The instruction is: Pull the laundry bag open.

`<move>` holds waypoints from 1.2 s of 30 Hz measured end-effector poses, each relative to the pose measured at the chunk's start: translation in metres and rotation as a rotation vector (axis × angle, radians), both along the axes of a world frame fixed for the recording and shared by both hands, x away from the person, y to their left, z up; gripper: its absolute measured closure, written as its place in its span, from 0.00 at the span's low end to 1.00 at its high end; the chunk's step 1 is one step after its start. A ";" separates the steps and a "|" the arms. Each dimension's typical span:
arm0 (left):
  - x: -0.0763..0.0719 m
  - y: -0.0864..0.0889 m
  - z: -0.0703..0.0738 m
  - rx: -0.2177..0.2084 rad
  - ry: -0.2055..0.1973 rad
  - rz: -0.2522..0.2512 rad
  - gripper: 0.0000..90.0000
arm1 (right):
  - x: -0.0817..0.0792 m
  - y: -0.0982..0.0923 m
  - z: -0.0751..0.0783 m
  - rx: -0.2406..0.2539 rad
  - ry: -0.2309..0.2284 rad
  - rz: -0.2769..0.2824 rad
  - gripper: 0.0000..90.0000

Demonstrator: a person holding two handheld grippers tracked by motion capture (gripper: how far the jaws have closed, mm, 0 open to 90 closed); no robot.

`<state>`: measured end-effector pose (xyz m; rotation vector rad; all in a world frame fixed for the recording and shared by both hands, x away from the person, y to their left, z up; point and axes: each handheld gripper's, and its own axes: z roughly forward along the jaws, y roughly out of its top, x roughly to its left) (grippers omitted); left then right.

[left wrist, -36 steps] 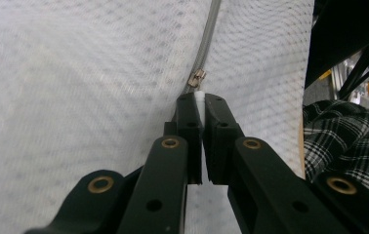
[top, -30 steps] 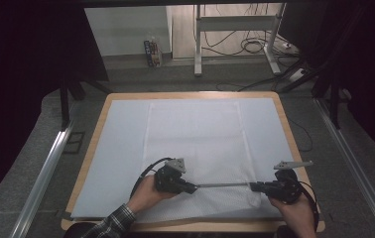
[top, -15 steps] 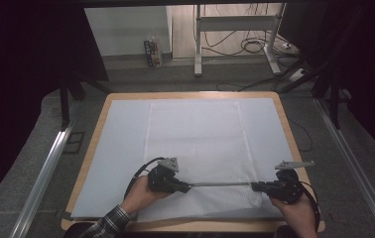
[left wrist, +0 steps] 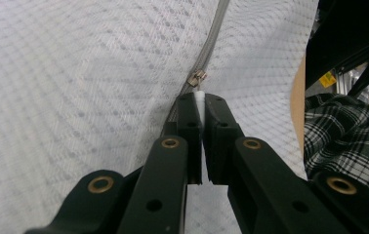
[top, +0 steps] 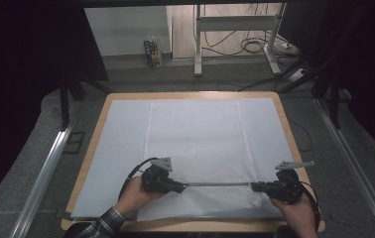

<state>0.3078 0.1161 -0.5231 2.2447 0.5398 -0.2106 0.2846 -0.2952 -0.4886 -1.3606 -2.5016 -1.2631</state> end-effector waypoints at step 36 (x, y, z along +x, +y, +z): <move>-0.009 0.038 0.001 0.007 0.008 0.051 0.96 | -0.001 0.001 -0.001 -0.005 0.007 0.003 0.95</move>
